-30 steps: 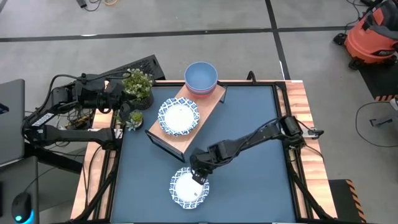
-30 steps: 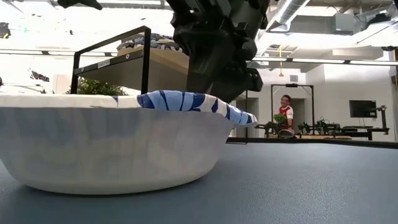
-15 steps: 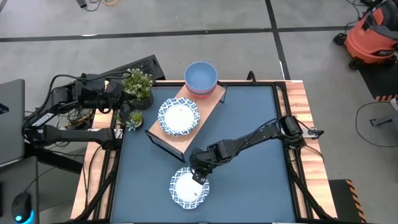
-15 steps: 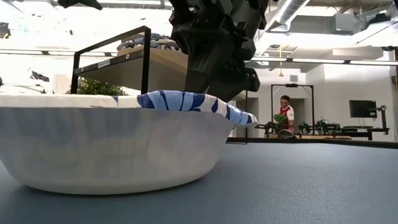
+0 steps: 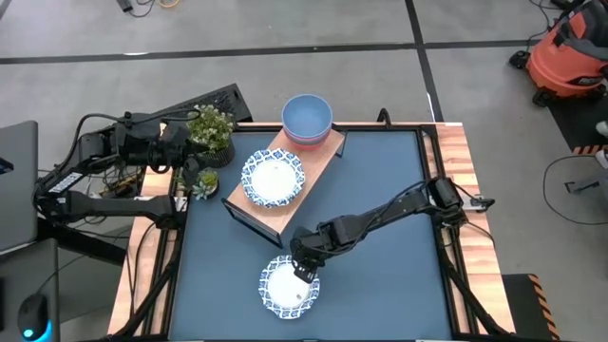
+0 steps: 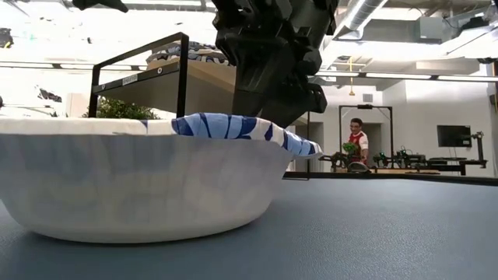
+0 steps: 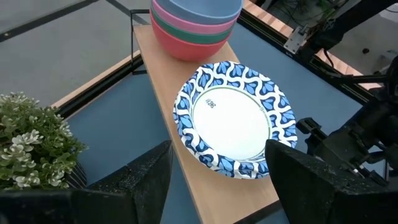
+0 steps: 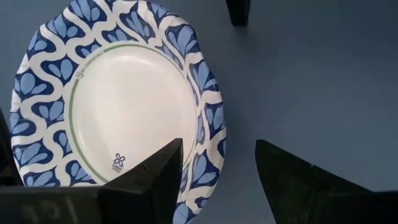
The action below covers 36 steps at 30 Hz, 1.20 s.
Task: Place and stack bowls onto a shelf
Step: Stack the white bowl on top of the other white bowl on the shelf
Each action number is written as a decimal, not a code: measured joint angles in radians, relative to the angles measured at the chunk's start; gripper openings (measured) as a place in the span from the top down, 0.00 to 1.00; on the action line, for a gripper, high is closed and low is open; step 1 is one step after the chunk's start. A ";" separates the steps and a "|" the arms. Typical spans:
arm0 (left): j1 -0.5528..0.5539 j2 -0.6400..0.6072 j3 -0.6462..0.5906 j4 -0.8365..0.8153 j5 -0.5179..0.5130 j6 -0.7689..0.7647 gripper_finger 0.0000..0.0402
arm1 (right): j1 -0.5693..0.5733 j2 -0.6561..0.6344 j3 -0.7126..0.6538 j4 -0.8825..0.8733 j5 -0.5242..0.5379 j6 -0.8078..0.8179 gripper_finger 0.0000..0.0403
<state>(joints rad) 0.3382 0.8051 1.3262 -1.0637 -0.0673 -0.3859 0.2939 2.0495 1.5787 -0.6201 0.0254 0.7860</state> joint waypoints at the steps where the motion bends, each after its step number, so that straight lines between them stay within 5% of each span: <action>1: 0.000 0.000 0.000 0.000 0.000 0.000 0.39 | 0.000 0.000 0.000 0.000 0.000 0.000 0.44; 36: 0.000 0.013 0.000 0.007 -0.026 0.008 0.39 | -0.002 0.000 0.000 0.008 0.023 -0.026 0.44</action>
<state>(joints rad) 0.3382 0.8185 1.3258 -1.0565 -0.0937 -0.3779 0.2924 2.0499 1.5787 -0.6125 0.0480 0.7597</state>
